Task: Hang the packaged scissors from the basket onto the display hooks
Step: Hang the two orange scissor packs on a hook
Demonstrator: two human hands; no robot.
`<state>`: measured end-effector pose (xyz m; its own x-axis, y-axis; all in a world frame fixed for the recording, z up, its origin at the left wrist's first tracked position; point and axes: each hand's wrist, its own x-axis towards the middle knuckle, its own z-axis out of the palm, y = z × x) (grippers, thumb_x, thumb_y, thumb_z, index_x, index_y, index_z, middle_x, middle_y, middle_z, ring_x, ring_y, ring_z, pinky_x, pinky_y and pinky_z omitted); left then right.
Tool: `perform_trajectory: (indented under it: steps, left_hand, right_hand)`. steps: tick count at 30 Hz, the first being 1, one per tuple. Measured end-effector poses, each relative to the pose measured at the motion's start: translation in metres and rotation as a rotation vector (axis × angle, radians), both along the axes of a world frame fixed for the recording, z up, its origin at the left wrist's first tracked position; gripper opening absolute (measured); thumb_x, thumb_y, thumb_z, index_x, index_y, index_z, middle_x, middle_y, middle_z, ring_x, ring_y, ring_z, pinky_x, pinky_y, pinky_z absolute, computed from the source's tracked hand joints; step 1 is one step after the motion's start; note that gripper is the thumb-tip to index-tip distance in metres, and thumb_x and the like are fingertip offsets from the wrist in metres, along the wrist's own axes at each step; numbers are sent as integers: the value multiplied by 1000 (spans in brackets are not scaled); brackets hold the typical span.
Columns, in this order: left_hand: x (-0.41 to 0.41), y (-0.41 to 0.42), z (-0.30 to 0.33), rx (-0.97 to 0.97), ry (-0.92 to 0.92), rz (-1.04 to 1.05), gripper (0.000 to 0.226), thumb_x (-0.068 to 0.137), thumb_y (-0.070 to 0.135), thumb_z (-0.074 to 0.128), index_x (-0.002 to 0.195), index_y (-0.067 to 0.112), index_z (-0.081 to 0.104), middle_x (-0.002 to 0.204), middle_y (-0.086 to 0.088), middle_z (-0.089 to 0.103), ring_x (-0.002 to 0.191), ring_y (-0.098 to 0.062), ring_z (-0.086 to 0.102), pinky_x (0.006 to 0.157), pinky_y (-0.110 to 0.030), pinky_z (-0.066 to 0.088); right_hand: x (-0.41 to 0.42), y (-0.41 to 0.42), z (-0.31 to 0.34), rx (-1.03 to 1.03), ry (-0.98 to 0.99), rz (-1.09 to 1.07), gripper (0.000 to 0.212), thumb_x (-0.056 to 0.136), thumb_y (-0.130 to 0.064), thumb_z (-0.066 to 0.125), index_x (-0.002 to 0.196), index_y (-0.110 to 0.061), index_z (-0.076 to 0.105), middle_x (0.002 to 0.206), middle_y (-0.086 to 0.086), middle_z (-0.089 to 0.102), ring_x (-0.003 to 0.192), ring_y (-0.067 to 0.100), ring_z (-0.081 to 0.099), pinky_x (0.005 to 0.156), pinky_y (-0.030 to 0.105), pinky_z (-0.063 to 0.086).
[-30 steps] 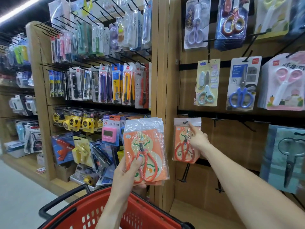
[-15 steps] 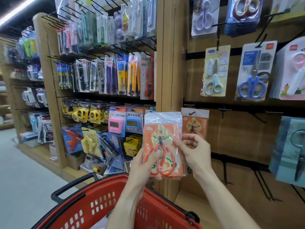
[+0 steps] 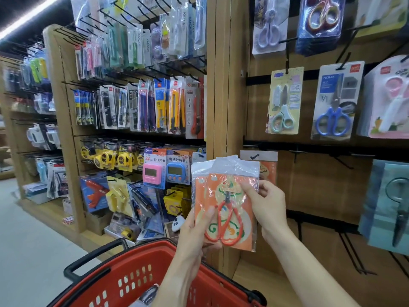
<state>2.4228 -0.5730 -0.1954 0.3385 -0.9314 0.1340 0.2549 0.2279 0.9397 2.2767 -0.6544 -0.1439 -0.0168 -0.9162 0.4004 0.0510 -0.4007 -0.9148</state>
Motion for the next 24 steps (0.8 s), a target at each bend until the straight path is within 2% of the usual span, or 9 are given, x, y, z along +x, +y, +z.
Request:
perform_trajectory:
  steps: [2, 5, 9, 11, 14, 16, 18, 21, 24]
  left_hand:
    - [0, -3, 0, 11, 47, -4, 34, 97, 49, 67, 127, 33, 67, 106, -4, 82, 86, -25, 80, 60, -34, 64]
    - [2, -4, -2, 4, 56, 36, 28, 101, 43, 64, 126, 31, 67, 102, 0, 82, 78, -21, 80, 54, -32, 62]
    - [11, -4, -7, -18, 74, 136, 30, 102, 41, 63, 130, 30, 65, 102, -4, 82, 75, -20, 79, 51, -30, 59]
    - [18, -5, -8, -25, 89, 197, 42, 100, 44, 65, 139, 29, 61, 117, -6, 79, 84, -22, 80, 54, -31, 60]
    - [25, -4, -8, -39, 127, 245, 61, 98, 47, 68, 152, 27, 50, 140, -7, 68, 98, -25, 78, 56, -32, 61]
    - [27, -3, -6, -43, 135, 260, 68, 94, 50, 69, 155, 27, 47, 146, -8, 63, 107, -29, 76, 56, -33, 61]
    - [29, -4, -6, -57, 122, 255, 68, 92, 52, 69, 152, 26, 49, 141, -9, 66, 109, -29, 75, 55, -32, 61]
    - [27, -1, -4, -72, 71, 232, 40, 101, 41, 64, 138, 27, 61, 114, -3, 79, 81, -18, 80, 51, -30, 60]
    - [24, 1, 0, -70, 47, 225, 28, 103, 40, 62, 129, 30, 65, 103, 2, 81, 84, -18, 80, 52, -30, 60]
  right_hand:
    - [0, -7, 3, 60, -87, 28, 19, 98, -32, 70, 104, -15, 65, 98, -2, 79, 86, 14, 79, 79, 48, 65]
    - [-5, -17, 8, 63, -172, -21, 18, 103, -28, 64, 115, -18, 55, 104, 1, 76, 89, 16, 79, 81, 50, 65]
    - [-16, -36, 16, -37, -118, -99, 42, 100, -16, 66, 121, -36, 35, 118, 0, 65, 97, 17, 76, 76, 48, 66]
    - [-20, -43, 22, -100, 6, -138, 41, 101, -11, 63, 122, -38, 40, 119, -4, 63, 95, 15, 74, 73, 42, 66]
    - [-23, -54, 30, -125, 152, -169, 27, 108, -14, 52, 124, -35, 58, 120, -10, 61, 92, 13, 73, 59, 24, 59]
    - [-22, -62, 33, -137, 223, -183, 30, 109, -20, 49, 128, -38, 62, 126, -7, 61, 97, 16, 73, 59, 23, 58]
    - [-20, -67, 34, -147, 274, -214, 32, 108, -22, 51, 131, -41, 63, 129, -3, 61, 99, 18, 73, 66, 29, 63]
    - [-17, -74, 32, -117, 293, -230, 35, 106, -23, 55, 136, -39, 62, 126, 0, 59, 97, 19, 72, 71, 35, 65]
    - [-13, -77, 33, -116, 322, -248, 36, 107, -22, 54, 138, -37, 62, 128, 0, 57, 99, 19, 70, 70, 31, 63]
